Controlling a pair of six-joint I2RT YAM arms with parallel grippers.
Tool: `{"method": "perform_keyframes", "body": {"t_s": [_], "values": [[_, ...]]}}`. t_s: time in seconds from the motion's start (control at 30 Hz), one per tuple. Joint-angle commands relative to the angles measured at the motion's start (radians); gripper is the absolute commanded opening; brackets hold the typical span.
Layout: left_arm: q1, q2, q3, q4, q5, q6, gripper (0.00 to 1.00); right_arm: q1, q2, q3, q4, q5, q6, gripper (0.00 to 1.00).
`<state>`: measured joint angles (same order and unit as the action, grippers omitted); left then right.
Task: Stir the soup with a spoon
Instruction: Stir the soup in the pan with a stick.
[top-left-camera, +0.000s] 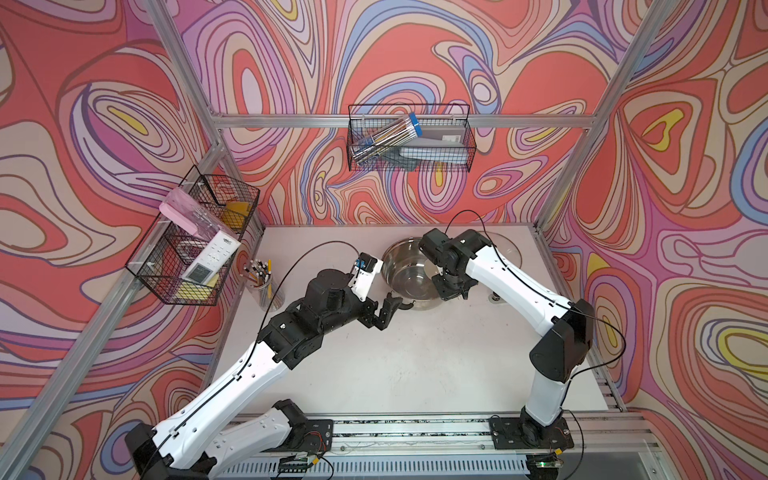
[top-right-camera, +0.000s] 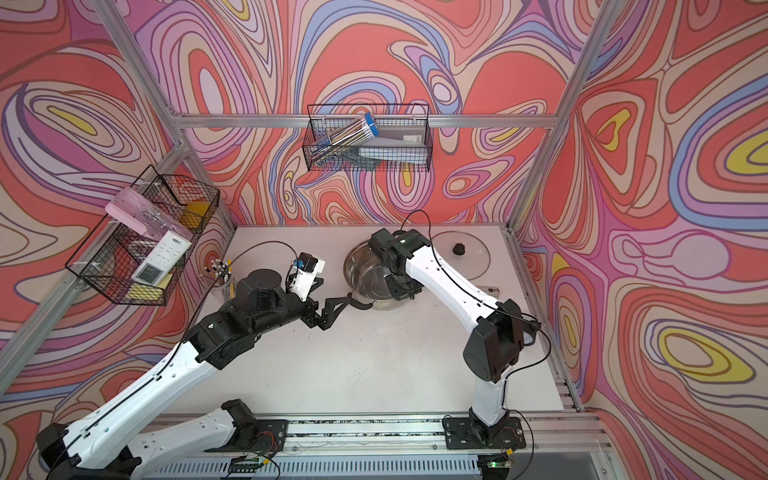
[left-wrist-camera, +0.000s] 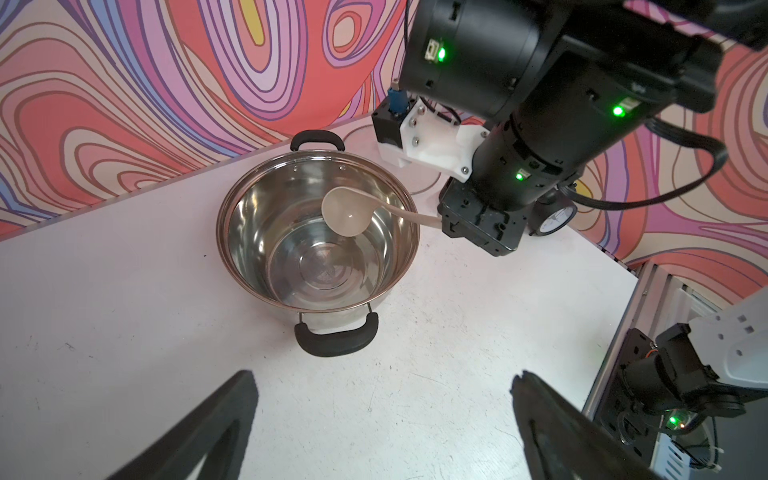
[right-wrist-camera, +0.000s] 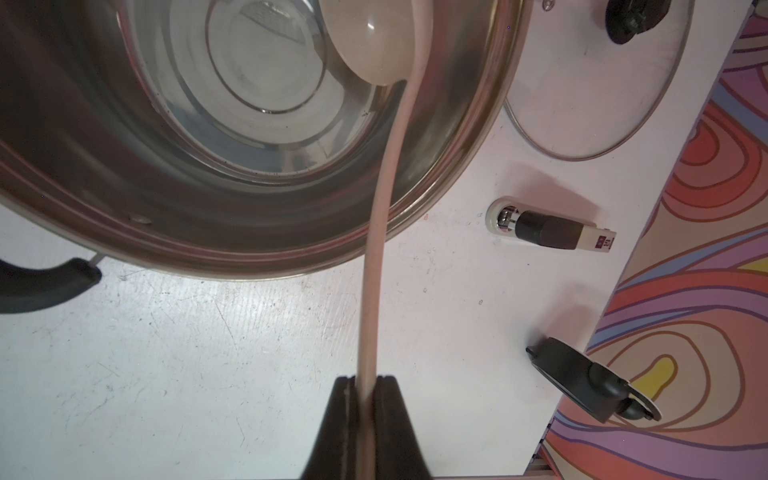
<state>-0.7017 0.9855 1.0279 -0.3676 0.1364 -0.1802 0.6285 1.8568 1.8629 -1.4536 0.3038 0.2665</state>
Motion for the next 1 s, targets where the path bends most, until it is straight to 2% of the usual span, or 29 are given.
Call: {"method": "perform_keyframes", "body": {"t_s": [0.0,0.23,0.53,0.73,0.97], "values": [[-0.007,-0.022,0.005,-0.001,0.003,0.001,0.99,-0.004,0.047,0.057,0.021,0.02,-0.02,0.0],[-0.008,-0.033,-0.002,-0.003,-0.005,0.0,0.99,0.002,0.124,0.173,0.019,-0.041,-0.031,0.0],[-0.009,-0.024,-0.005,0.012,-0.005,0.002,0.99,0.067,0.18,0.258,-0.011,-0.064,-0.035,0.0],[-0.008,-0.018,-0.006,0.021,-0.002,0.001,0.99,0.105,0.162,0.24,-0.022,-0.073,-0.014,0.0],[-0.009,-0.015,-0.008,0.027,0.001,-0.002,0.99,0.121,0.078,0.112,-0.003,-0.082,0.021,0.0]]}}
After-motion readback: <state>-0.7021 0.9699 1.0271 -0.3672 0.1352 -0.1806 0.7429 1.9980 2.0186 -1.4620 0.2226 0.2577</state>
